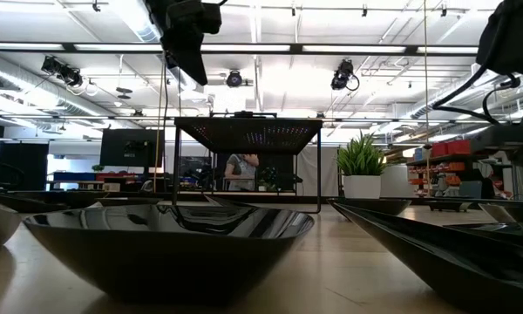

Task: Pick & Place Mini shaped plates
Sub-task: Stack the drop shaped plate on top of the other drop shaped plate on the shelf

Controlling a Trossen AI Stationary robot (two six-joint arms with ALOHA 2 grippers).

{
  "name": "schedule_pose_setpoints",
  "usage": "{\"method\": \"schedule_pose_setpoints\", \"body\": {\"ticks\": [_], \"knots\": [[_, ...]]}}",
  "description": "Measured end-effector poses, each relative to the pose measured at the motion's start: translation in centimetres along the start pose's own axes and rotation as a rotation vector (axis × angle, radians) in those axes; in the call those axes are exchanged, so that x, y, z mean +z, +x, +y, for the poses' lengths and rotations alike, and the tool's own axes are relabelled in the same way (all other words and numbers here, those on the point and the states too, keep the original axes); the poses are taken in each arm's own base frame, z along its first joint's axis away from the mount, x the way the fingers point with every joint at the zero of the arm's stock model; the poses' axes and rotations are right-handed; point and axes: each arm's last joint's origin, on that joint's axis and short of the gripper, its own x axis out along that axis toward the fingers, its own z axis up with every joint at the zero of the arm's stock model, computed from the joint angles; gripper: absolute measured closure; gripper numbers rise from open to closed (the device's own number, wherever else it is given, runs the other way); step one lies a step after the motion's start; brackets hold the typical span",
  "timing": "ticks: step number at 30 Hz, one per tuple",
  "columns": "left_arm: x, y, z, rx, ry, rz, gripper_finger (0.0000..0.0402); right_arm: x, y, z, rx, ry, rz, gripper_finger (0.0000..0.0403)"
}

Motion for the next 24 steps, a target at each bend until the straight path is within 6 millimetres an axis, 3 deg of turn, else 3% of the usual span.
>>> {"method": "schedule_pose_setpoints", "body": {"ticks": [24], "knots": [[0.20, 0.00, -0.01, -0.002, -0.172, -0.021, 0.0399, -0.45, -0.86, 0.93, 0.189, -0.300, 0.016, 0.0360]]}}
